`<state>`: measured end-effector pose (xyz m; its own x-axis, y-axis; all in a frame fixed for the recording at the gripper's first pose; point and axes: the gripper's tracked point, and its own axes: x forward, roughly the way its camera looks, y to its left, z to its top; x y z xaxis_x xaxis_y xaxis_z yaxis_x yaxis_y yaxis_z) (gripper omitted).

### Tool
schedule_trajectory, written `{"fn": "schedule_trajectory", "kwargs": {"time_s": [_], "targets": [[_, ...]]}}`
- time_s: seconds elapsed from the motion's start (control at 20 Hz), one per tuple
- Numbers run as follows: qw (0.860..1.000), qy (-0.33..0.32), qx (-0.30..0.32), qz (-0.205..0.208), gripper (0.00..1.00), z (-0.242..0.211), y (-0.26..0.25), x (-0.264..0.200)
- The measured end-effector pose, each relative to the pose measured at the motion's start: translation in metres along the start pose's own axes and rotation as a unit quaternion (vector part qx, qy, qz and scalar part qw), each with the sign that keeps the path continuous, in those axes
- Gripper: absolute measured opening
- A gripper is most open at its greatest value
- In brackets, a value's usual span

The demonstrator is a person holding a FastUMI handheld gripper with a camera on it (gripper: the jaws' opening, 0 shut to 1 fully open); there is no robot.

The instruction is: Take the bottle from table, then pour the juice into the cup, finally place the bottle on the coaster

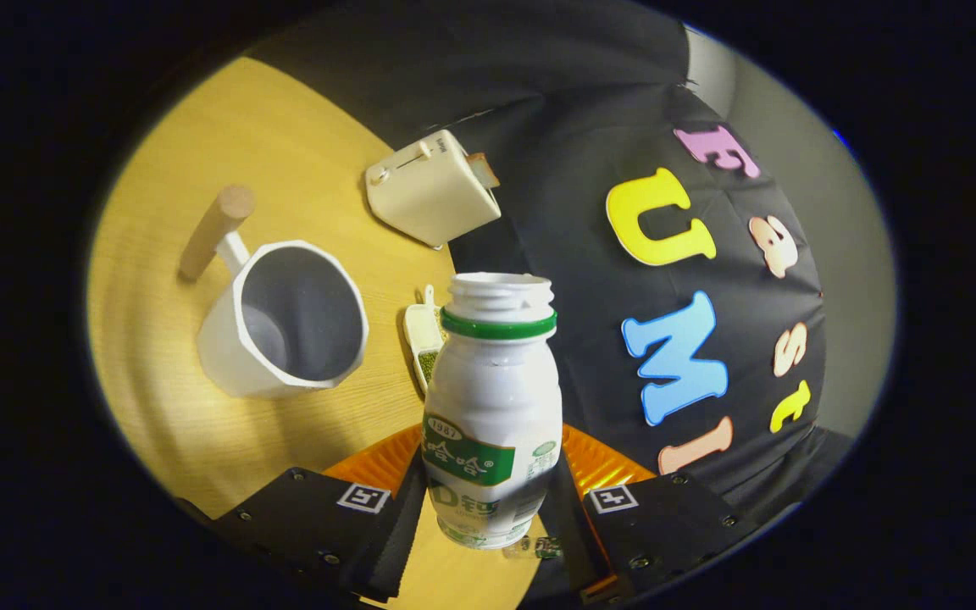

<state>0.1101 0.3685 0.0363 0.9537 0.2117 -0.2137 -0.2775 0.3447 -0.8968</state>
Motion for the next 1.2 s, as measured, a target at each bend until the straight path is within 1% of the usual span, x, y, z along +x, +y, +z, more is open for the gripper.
{"fn": "schedule_trajectory", "kwargs": {"time_s": [0.15, 0.25, 0.4, 0.5, 0.65, 0.75, 0.9, 1.0, 1.1, 1.2], "targets": [[0.996, -0.012, 0.090, 0.001, 0.70, -0.006, -0.005, -0.003], [0.989, -0.023, 0.149, -0.010, 0.70, -0.012, -0.016, -0.007], [0.975, -0.017, 0.222, -0.005, 0.70, -0.030, -0.018, -0.009], [0.962, -0.018, 0.274, 0.000, 0.70, -0.039, -0.019, -0.009], [0.935, -0.025, 0.353, 0.012, 0.70, -0.045, -0.020, -0.010], [0.918, -0.027, 0.395, 0.019, 0.70, -0.054, -0.023, -0.011], [0.897, -0.034, 0.441, 0.016, 0.70, -0.062, -0.031, -0.009], [0.887, -0.037, 0.461, 0.015, 0.70, -0.067, -0.035, -0.009], [0.883, -0.035, 0.467, 0.017, 0.70, -0.069, -0.037, -0.006], [0.884, -0.033, 0.465, 0.017, 0.70, -0.068, -0.037, -0.007]]}}
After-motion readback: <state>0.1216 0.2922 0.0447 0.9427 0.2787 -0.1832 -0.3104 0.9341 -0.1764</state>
